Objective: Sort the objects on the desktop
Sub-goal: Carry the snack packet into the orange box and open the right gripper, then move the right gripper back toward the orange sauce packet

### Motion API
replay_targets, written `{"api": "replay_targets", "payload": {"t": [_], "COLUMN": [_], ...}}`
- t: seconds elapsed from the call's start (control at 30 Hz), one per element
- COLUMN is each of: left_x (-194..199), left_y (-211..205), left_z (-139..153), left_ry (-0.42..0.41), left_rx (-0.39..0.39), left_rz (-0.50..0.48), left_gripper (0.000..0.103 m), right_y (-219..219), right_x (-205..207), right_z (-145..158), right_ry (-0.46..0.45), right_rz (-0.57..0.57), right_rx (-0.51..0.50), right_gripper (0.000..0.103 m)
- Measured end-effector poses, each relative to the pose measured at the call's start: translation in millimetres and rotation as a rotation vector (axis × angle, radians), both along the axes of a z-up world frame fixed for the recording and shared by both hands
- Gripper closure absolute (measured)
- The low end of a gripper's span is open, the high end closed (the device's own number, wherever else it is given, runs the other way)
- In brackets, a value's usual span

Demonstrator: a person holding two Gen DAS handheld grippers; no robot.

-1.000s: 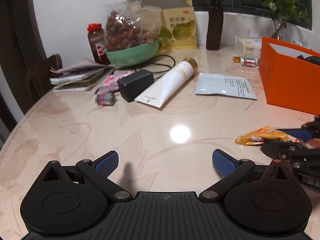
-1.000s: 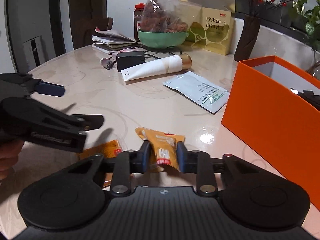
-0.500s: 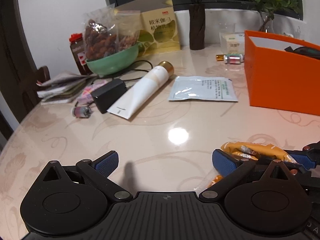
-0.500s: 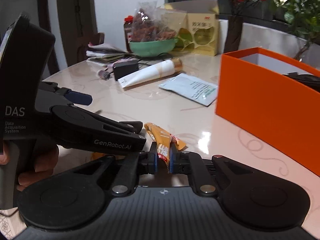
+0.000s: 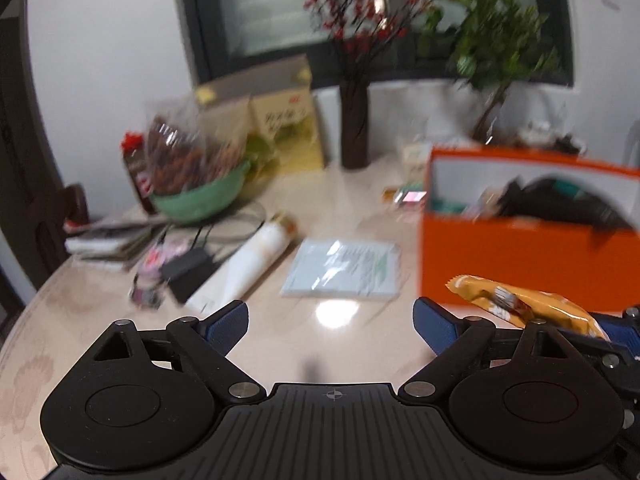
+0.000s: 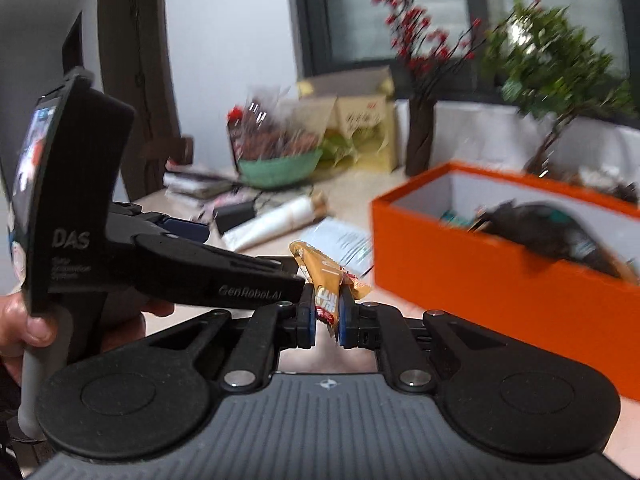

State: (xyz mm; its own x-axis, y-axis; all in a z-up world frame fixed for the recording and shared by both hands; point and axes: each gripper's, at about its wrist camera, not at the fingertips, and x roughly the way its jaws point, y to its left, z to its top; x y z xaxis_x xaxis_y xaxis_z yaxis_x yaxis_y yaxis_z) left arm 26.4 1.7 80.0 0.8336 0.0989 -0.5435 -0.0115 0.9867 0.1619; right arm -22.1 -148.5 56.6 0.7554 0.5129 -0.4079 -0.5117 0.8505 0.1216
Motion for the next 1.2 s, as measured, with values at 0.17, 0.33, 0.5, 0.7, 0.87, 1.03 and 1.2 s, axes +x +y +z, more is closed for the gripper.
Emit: {"api": "replay_targets", "payload": {"t": [0.17, 0.33, 0.5, 0.7, 0.87, 1.03, 1.2], "left_x": [9, 30, 53, 86, 110, 124, 126], "left_y": [-49, -94, -124, -143, -149, -142, -131], "left_z": [35, 56, 58, 33, 9, -3, -4], "left_ry": [-0.079, -0.106, -0.111, -0.055, -0.004, -0.005, 0.007], "left_rx": [0.022, 0.012, 0.011, 0.022, 0.04, 0.036, 0.022], "left_rz": [-0.074, -0.139, -0.186, -0.191, -0.171, -0.134, -0.121], "left_gripper": [0.008, 0.008, 0.008, 0.008, 0.005, 0.001, 0.0], "right_y": [-34, -70, -96, -109, -110, -113, -129], "right_x": [2, 16, 37, 67, 88, 93, 80], "right_z": [28, 47, 51, 30, 6, -7, 2], "right_ry": [-0.055, -0.075, -0.059, -0.008, 0.022, -0.047, -0.102], "right_rz": [-0.087, -0.17, -0.227, -0.255, -0.273, -0.396, -0.398], "right_rx": [0.011, 0.01, -0.003, -0.016, -0.04, -0.089, -0.007], "right_gripper": [0.091, 0.091, 0.091, 0.091, 0.088, 0.029, 0.012]}}
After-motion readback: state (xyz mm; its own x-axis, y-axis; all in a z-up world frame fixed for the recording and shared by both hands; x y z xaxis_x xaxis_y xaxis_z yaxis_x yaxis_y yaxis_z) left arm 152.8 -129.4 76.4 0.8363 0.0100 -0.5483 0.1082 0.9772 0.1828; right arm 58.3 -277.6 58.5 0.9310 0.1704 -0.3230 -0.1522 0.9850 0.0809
